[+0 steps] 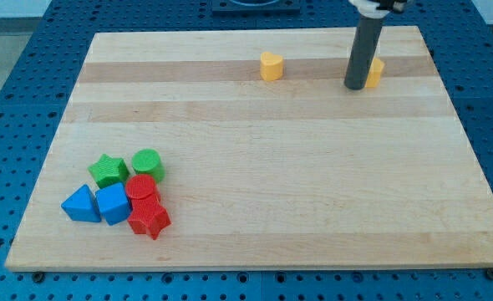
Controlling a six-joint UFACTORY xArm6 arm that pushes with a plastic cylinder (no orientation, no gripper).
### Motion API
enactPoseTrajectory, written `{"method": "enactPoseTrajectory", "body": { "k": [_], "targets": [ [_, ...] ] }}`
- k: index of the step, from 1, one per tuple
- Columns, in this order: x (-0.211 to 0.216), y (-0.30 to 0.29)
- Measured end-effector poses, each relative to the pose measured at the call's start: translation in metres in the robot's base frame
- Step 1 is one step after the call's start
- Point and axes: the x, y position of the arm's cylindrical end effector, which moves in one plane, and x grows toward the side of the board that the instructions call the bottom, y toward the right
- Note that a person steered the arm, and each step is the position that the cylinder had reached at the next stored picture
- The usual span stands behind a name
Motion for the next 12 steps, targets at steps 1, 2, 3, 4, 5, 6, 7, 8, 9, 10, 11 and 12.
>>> {"method": "enactPoseTrajectory", "body": {
  "k": [1, 2, 3, 4, 5, 6, 7, 8, 9, 10, 11, 12],
  "targets": [
    [-0.001, 0.015],
    [-0.001, 0.032],
    [-0.001, 0.049],
    [-0.001, 0.062],
    [-0.007, 0.066],
    [-0.025, 0.066],
    [-0.047, 0.066],
    [-0.07, 0.066],
    [-0.084, 0.066],
    [-0.072, 0.066],
    [-0.037, 0.064],
    [-0.012, 0.042]
  ]
}}
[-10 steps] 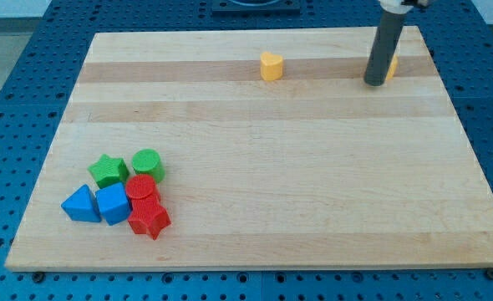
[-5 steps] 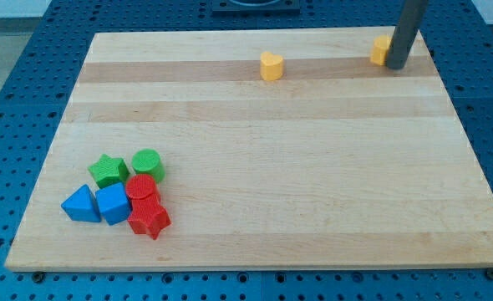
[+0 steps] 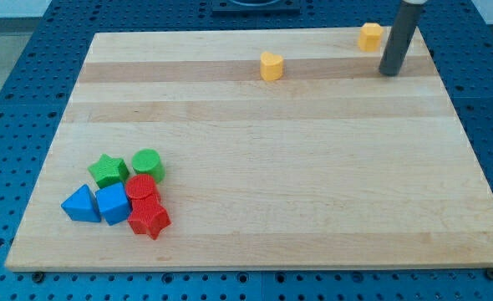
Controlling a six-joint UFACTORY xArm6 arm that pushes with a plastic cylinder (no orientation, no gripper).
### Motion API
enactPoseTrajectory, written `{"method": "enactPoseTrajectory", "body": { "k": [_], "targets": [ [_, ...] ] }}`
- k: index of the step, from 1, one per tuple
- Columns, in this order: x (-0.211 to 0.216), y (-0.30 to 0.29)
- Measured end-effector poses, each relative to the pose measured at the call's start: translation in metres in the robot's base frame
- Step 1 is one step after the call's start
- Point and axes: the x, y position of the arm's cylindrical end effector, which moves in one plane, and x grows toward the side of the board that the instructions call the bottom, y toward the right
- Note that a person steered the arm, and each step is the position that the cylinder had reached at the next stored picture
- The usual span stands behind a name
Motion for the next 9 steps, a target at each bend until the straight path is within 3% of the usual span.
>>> {"method": "enactPoseTrajectory", "body": {
  "k": [5, 7, 9],
  "targets": [
    [0.019, -0.226],
    [-0.017, -0.219],
    [-0.026, -0.16]
  ]
}}
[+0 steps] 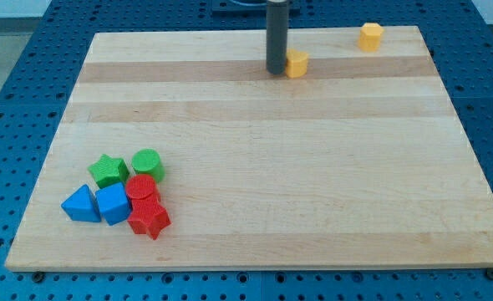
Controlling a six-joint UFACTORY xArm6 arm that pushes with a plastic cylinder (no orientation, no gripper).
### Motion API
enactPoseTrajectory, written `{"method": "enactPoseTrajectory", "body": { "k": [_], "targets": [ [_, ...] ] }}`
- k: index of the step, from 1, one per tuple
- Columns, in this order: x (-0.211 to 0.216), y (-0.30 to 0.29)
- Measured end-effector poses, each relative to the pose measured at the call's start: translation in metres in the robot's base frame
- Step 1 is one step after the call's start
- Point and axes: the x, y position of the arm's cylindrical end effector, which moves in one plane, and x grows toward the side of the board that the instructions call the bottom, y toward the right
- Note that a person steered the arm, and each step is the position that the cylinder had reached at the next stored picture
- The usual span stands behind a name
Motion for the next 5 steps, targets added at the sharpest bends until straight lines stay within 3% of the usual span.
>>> {"method": "enactPoseTrajectory", "body": {
  "k": [3, 5],
  "targets": [
    [0.005, 0.081],
    [-0.007, 0.102]
  ]
}}
